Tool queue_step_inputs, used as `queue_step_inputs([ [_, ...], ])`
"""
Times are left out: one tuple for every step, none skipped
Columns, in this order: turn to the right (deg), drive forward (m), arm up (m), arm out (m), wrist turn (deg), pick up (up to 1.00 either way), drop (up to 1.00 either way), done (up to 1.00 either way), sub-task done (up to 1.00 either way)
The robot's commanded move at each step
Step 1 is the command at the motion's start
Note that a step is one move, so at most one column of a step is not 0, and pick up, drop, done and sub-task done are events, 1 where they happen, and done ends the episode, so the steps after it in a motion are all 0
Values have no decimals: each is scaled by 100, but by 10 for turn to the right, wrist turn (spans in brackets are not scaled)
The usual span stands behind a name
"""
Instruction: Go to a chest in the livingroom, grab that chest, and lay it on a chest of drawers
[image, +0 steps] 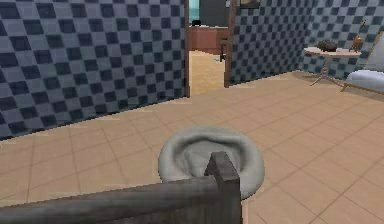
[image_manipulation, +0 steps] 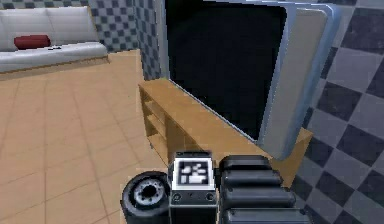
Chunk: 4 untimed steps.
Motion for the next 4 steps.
queue_step_inputs([
  [-450,0,0,0,0,0,0,0,0],
  [0,100,0,0,0,0,0,0,0],
  [0,35,0,0,0,0,0,0,0],
  [-330,0,0,0,0,0,0,0,0],
])
